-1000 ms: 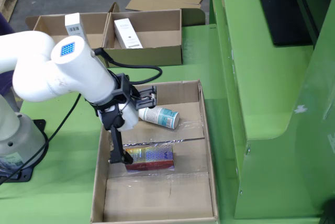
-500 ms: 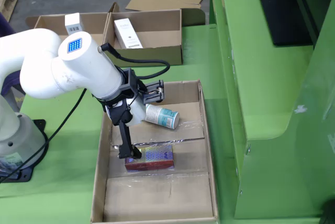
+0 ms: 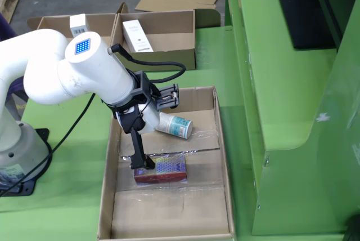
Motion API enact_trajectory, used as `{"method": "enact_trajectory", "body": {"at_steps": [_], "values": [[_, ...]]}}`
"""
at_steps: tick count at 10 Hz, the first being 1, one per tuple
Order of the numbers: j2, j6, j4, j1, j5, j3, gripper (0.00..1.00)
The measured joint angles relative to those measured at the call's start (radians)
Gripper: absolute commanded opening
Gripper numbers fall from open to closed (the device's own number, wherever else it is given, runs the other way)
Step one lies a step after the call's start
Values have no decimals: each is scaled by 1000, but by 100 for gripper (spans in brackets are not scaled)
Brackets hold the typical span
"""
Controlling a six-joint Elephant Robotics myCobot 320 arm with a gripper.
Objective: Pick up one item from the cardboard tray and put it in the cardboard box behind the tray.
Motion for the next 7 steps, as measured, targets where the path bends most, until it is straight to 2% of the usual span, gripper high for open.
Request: {"method": "enact_trajectory", "body": {"at_steps": [4, 7], "values": [[-63, 0, 26, 6, 6, -25, 100], [-81, 0, 149, 6, 3, -123, 100]]}}
